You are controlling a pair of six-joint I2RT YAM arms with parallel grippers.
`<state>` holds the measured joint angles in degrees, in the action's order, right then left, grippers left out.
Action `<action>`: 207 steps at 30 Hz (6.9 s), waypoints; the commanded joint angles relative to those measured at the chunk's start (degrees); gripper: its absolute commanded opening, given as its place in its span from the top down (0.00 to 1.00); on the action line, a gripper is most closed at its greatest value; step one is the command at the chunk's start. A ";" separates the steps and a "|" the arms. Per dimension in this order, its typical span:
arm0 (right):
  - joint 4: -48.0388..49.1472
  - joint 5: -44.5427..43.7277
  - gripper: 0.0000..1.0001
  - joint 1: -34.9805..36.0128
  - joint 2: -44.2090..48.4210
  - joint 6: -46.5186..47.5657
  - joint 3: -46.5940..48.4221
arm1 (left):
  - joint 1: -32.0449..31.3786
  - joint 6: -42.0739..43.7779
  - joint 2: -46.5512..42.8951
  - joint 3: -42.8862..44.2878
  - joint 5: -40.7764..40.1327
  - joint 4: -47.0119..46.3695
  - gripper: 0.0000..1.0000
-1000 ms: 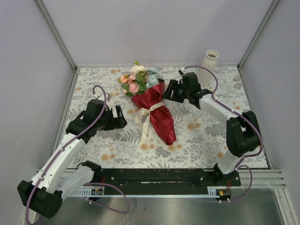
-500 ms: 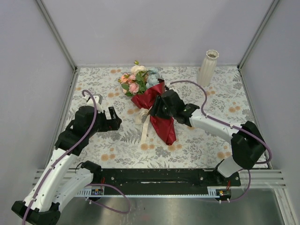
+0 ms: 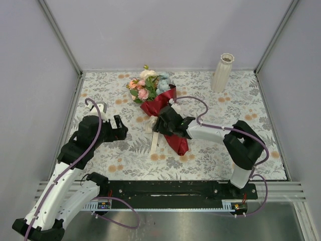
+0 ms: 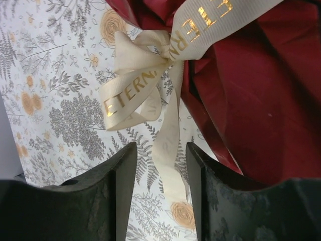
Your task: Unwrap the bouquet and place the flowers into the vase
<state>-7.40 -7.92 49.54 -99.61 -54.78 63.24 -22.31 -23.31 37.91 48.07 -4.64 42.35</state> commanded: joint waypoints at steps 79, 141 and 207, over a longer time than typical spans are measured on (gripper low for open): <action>9.07 -5.26 1.00 -3.13 36.23 20.07 -6.37 | 0.33 -8.07 28.60 4.74 21.95 -15.79 0.14; 19.44 28.21 0.98 -5.60 37.57 13.83 -17.72 | -1.42 -7.10 45.67 33.67 21.43 -5.61 1.00; 12.67 31.39 0.40 -9.11 -1.46 56.36 -0.75 | 1.39 -7.19 45.67 12.75 24.42 -8.51 1.00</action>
<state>5.72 20.93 40.75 -99.96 -1.96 60.47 -21.30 -29.47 82.67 61.23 18.70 36.27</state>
